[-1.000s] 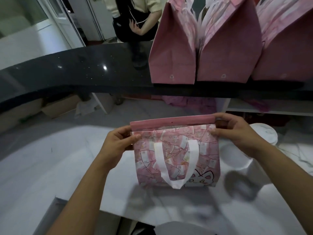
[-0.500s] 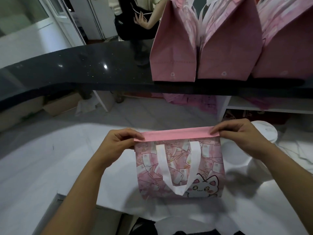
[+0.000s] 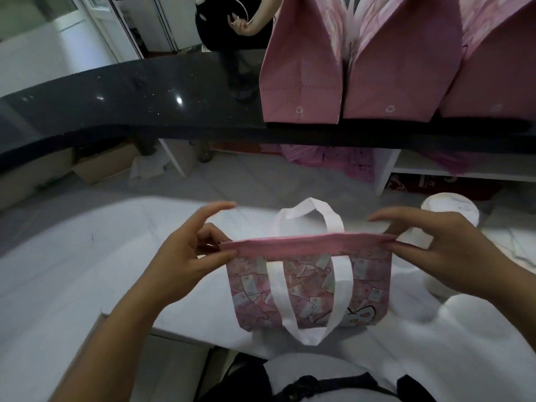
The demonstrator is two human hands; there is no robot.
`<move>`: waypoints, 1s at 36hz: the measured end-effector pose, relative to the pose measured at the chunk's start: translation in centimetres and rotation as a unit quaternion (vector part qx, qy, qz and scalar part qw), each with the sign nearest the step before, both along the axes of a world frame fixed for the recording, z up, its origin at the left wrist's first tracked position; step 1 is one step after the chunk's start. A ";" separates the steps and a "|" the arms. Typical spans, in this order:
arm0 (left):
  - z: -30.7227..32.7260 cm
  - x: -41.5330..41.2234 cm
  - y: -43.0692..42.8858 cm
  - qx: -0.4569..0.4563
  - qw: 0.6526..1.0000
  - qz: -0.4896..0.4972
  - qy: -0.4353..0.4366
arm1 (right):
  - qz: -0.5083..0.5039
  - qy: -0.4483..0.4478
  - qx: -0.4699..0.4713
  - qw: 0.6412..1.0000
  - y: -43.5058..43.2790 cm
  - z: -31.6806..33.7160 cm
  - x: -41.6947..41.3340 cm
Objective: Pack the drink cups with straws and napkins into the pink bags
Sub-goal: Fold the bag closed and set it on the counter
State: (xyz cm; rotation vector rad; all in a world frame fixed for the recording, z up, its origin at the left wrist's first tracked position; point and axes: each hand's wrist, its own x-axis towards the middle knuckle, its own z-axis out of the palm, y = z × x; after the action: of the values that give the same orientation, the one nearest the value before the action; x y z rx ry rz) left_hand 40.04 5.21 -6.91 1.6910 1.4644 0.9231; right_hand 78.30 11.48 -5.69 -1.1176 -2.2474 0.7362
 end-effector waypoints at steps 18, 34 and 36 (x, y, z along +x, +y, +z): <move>4.3 7.0 0.6 0.102 0.930 -0.105 0.339 | 0.053 -0.210 0.213 0.953 -2.7 1.2 -7.0; 4.4 4.0 0.0 0.044 0.932 -0.147 0.328 | 0.062 -0.214 0.171 0.960 -0.7 1.4 -3.5; 4.3 3.9 -0.4 0.057 0.928 -0.166 0.330 | 0.085 -0.212 0.201 0.953 -0.9 1.2 -3.1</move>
State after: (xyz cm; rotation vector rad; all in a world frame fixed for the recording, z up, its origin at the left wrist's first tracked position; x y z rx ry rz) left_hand 43.99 4.78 -2.61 2.3912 1.4617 0.2544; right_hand 75.22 10.57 -4.52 -0.9508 -2.7146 0.0785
